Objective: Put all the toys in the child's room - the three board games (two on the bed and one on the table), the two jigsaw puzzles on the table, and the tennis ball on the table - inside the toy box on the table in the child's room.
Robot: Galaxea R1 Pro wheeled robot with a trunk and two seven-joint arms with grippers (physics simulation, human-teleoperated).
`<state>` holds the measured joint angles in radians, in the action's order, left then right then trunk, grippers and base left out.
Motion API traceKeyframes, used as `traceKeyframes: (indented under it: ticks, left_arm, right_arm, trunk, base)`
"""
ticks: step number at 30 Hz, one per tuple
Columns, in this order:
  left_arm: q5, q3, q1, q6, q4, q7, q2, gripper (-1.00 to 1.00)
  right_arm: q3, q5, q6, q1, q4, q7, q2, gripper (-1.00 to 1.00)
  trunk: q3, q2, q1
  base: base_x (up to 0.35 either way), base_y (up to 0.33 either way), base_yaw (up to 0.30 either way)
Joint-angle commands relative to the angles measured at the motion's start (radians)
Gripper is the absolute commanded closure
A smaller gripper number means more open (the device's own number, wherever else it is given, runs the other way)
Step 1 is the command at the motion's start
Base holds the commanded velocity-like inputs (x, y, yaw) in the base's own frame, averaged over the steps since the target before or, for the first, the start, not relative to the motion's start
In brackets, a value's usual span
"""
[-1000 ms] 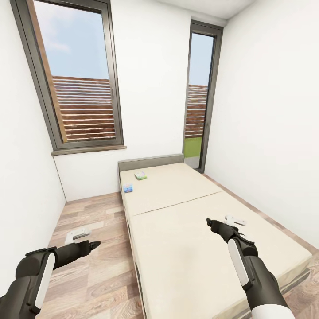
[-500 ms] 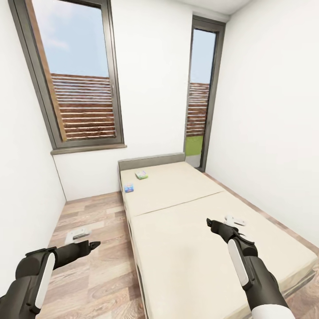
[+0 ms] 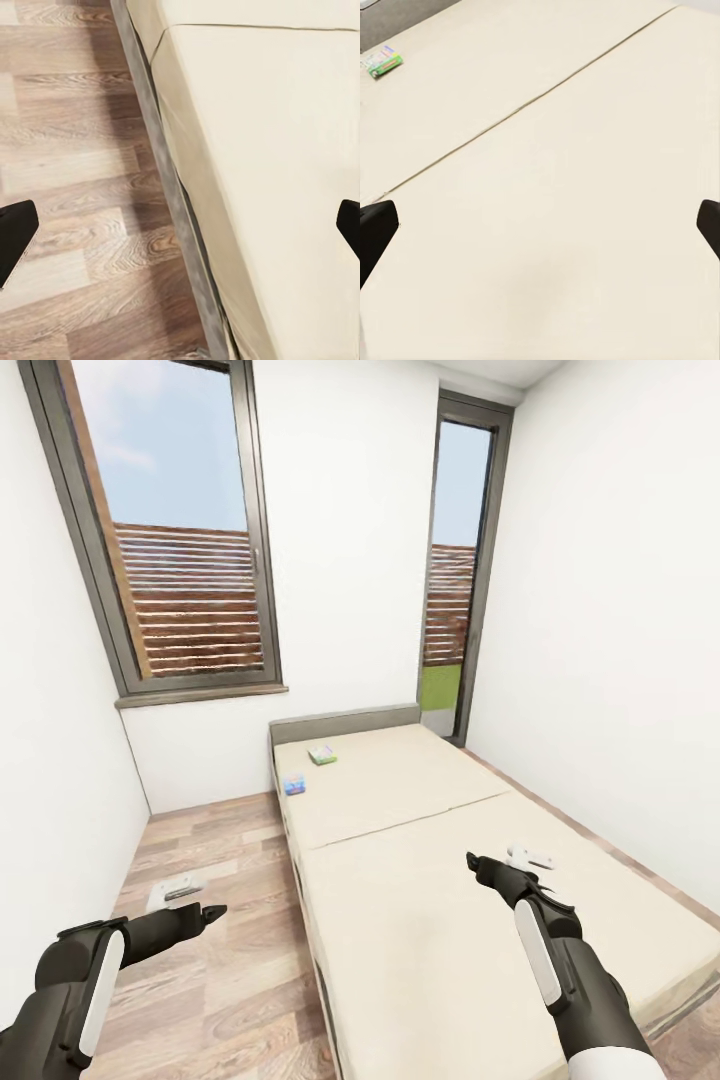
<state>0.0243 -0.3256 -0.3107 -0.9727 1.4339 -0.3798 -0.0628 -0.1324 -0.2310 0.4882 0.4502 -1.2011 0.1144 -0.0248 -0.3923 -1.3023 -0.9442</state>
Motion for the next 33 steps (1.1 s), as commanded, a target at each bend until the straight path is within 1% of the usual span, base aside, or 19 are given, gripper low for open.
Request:
traceKeyframes:
  ticks: [1, 7, 23, 33]
  left_arm:
    - [0.003, -0.001, -0.001, -0.005, 0.000, -0.002, 0.000, -1.00]
    - [0.002, -0.001, -0.001, -0.005, 0.000, -0.002, 0.000, -1.00]
    - [0.003, -0.001, -0.001, -0.005, 0.000, -0.002, 0.000, -1.00]
    - [0.003, -0.001, -0.001, -0.005, 0.000, -0.002, 0.000, -1.00]
  right_arm:
    - [-0.001, -0.011, 0.005, 0.001, 0.000, 0.007, -0.001, -1.00]
    - [-0.001, -0.011, 0.006, 0.001, 0.002, 0.007, -0.001, -1.00]
    - [-0.002, -0.011, 0.006, 0.001, 0.002, 0.007, -0.001, -1.00]
    - [-0.002, -0.011, 0.006, 0.001, 0.002, 0.007, 0.000, -1.00]
  trunk:
    - [-0.001, -0.001, 0.000]
    - [-0.001, -0.001, 0.000]
    - [-0.001, -0.001, 0.000]
    - [-0.001, -0.001, 0.000]
  base:
    - [0.131, 0.248, -0.123]
    - [0.136, 0.264, -0.224]
    - [0.107, 0.280, -0.276]
    - [0.024, 0.282, -0.280]
